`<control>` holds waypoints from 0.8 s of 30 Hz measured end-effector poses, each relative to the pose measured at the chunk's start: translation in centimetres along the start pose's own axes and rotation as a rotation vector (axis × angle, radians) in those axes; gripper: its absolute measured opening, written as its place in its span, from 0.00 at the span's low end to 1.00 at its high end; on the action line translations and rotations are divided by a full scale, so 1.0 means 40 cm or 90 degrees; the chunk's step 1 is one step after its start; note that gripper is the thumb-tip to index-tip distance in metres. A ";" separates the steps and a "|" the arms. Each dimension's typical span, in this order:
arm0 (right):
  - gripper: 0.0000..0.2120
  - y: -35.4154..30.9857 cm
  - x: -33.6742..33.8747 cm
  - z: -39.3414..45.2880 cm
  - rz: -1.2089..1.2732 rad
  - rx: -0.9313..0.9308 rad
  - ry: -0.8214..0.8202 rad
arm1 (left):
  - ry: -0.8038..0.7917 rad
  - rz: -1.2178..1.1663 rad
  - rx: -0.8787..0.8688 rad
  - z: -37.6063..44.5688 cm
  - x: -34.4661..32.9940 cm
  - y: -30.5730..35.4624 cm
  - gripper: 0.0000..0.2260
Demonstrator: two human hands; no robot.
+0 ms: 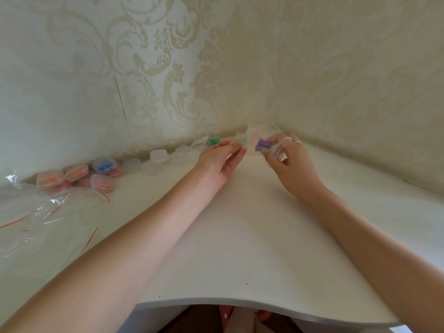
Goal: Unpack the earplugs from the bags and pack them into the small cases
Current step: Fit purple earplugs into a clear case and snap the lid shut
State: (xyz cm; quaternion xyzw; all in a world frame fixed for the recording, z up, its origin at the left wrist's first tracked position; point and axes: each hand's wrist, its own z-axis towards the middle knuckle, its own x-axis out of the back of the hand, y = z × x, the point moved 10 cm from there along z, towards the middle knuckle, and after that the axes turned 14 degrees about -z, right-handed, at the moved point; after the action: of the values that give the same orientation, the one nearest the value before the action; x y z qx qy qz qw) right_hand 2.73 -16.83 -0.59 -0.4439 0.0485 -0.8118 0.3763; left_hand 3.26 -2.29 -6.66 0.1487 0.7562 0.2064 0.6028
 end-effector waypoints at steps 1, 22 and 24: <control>0.07 0.006 -0.008 0.001 -0.001 -0.007 -0.007 | -0.001 0.006 -0.016 0.002 0.000 0.011 0.10; 0.15 -0.045 -0.076 -0.047 -0.019 -0.012 -0.146 | 0.162 0.603 -0.493 -0.337 0.125 0.738 0.12; 0.13 -0.071 -0.085 -0.054 -0.062 0.032 -0.170 | 0.231 0.724 -0.486 -0.384 0.191 0.783 0.12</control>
State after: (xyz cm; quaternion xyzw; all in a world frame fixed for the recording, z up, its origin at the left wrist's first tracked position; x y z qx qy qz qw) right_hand 0.57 -13.13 -3.04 -0.5401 -0.0442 -0.7638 0.3507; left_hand -14.20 26.57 5.12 0.2624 0.5243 0.7616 0.2762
